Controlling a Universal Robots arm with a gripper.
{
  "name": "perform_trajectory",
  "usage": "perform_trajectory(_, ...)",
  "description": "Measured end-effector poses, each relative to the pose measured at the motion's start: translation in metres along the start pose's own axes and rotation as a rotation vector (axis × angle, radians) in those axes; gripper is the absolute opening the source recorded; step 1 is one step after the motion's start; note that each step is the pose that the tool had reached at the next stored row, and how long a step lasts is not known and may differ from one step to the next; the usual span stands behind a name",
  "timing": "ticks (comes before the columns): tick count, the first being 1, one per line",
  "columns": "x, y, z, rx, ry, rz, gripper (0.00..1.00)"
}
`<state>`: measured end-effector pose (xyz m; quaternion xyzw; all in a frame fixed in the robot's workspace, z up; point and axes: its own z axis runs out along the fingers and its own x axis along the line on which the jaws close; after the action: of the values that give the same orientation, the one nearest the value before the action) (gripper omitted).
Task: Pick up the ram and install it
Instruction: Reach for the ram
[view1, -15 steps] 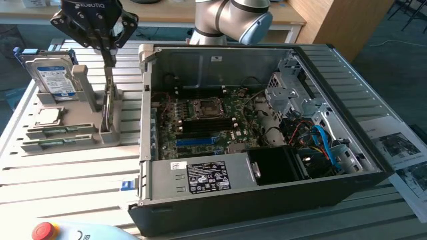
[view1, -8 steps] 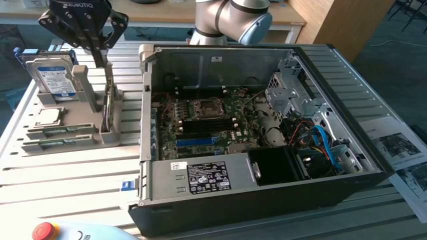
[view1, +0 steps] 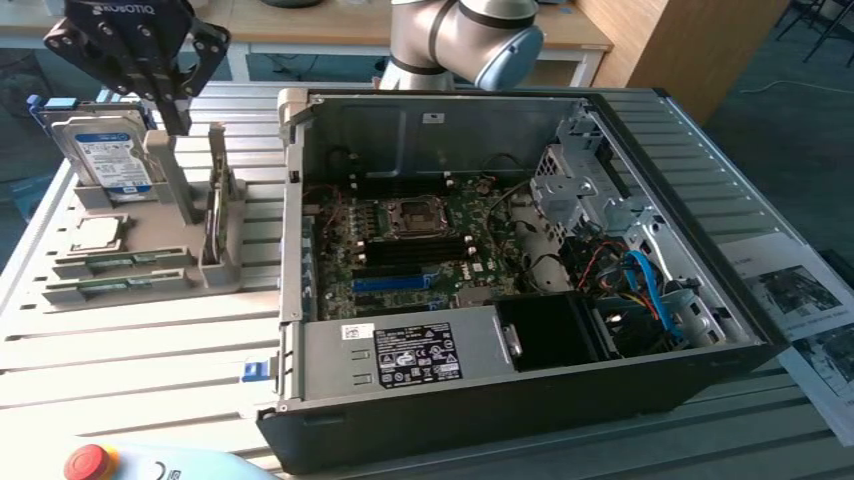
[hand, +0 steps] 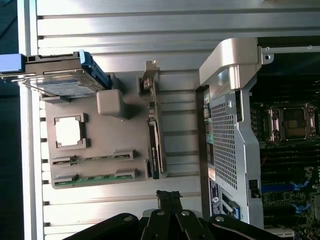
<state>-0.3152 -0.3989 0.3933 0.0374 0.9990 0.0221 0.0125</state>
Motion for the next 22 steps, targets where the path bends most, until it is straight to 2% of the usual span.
perform_trajectory(22, 0.046, -0.0034, -0.0013, 0.0001, 0.0000, 0.000, 0.11)
